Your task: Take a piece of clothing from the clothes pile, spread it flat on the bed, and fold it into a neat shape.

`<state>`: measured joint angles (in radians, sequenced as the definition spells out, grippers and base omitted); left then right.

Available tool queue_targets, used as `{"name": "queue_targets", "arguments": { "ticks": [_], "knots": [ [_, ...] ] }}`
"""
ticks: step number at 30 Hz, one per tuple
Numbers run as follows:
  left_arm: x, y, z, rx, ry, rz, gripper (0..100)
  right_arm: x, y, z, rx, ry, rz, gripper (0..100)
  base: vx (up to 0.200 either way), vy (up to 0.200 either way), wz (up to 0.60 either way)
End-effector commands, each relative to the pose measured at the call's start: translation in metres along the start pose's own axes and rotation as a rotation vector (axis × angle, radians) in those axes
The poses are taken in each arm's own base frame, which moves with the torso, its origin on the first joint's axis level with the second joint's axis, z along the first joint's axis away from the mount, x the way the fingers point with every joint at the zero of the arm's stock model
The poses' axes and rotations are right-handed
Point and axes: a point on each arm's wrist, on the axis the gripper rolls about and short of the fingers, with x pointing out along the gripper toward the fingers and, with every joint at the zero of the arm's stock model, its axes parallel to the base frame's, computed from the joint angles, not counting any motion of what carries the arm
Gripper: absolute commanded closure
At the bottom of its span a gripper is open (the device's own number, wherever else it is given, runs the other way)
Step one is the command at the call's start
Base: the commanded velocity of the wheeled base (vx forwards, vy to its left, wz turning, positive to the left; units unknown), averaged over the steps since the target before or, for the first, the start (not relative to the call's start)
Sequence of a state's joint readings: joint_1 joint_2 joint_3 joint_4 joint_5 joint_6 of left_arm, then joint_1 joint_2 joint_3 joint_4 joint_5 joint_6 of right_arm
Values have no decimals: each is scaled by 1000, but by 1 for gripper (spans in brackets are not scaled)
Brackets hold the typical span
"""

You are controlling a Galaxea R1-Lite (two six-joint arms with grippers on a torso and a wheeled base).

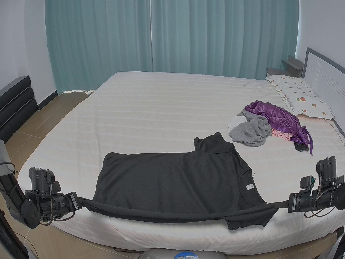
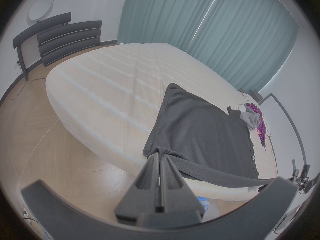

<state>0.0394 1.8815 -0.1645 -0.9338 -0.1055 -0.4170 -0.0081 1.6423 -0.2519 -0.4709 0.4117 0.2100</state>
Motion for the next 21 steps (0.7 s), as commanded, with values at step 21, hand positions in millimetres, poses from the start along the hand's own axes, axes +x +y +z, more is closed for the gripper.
{"name": "queue_targets", "arguments": {
  "ticks": [21],
  "knots": [
    [31, -5, 21, -9, -27, -13, 100, 40, -3, 38, 24, 17, 14, 100, 0, 0, 0]
  ]
}}
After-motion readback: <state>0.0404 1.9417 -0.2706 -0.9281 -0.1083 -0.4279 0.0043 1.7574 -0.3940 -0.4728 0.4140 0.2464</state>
